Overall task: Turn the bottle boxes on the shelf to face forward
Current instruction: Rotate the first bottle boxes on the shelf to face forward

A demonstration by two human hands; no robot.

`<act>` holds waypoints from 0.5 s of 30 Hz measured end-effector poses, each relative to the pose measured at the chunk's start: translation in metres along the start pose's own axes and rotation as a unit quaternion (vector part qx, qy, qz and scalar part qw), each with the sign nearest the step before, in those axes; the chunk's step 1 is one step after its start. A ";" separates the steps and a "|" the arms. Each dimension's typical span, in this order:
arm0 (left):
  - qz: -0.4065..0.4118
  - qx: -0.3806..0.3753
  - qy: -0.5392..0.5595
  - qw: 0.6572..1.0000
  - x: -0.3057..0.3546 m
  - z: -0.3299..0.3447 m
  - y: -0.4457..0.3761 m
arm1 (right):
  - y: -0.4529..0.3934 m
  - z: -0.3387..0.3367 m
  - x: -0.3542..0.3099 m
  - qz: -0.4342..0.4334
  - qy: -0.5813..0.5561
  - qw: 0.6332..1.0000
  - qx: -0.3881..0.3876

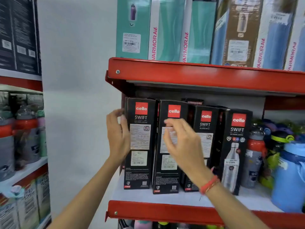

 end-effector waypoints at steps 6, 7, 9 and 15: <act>-0.245 -0.181 0.104 0.947 -0.057 0.006 0.003 | 0.021 0.088 -0.031 0.172 -0.060 0.959 -0.218; -0.263 -0.215 0.128 0.932 -0.061 0.006 0.001 | 0.020 0.100 -0.034 0.200 -0.038 0.949 -0.239; -0.266 -0.302 0.167 0.900 -0.063 0.002 0.000 | 0.018 0.119 -0.043 0.236 -0.002 0.941 -0.241; -0.250 -0.340 0.169 0.891 -0.067 -0.021 0.002 | 0.011 0.136 -0.059 0.287 -0.011 0.940 -0.185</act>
Point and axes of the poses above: each hand's wrist, its own y-axis away from the middle knuckle, its own z-axis out of the palm, x = y × z, the point moved 1 cm from there along -y, towards the middle knuckle, and after that the axes turned 11 degrees about -x, right-handed, at the moved point
